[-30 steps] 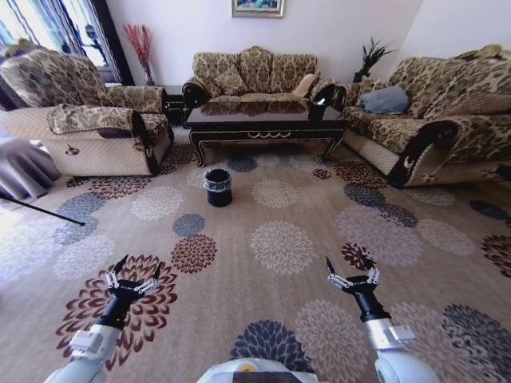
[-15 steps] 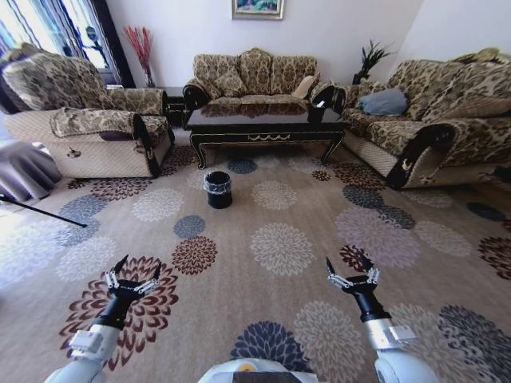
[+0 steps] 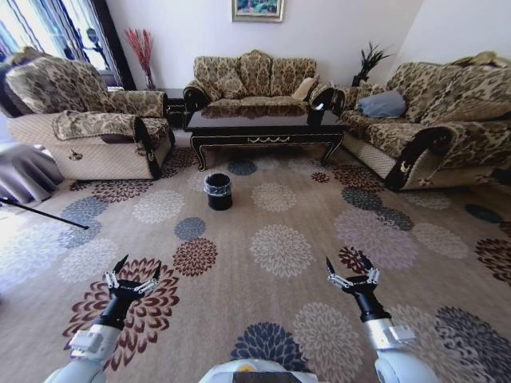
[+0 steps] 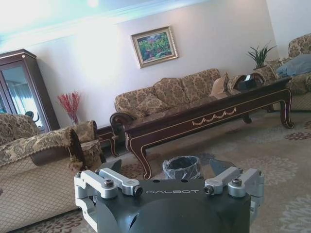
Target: Move to the front of the table and pick up the trash from the floor, then place it into the trash bin.
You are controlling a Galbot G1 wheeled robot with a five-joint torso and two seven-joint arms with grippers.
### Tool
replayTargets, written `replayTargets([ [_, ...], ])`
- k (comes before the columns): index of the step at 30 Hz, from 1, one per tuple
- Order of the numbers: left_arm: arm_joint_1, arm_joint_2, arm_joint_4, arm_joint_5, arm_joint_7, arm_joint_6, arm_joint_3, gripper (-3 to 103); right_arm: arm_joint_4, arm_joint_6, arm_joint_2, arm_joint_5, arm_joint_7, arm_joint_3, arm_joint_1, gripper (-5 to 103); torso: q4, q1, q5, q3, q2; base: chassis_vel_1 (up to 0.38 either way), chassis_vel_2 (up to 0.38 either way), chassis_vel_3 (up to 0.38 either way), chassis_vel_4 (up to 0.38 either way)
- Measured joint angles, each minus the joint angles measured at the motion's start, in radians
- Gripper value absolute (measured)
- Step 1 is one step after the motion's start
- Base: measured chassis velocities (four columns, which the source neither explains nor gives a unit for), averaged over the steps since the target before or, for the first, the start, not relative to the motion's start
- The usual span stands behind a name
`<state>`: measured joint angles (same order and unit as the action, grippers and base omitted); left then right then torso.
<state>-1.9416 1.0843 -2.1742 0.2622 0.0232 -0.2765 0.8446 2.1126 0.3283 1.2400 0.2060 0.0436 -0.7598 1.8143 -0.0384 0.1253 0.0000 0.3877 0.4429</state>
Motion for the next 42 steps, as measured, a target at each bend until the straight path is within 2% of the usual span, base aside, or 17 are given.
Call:
replayTargets([
  [42,0.000,0.000,0.000,0.000,0.000,0.000,0.000,100,0.000,0.000,0.000,0.000,0.000,0.000,0.000,100,0.0000,0.066,0.0000,0.107,0.173,0.000,0.000,0.000,0.000],
])
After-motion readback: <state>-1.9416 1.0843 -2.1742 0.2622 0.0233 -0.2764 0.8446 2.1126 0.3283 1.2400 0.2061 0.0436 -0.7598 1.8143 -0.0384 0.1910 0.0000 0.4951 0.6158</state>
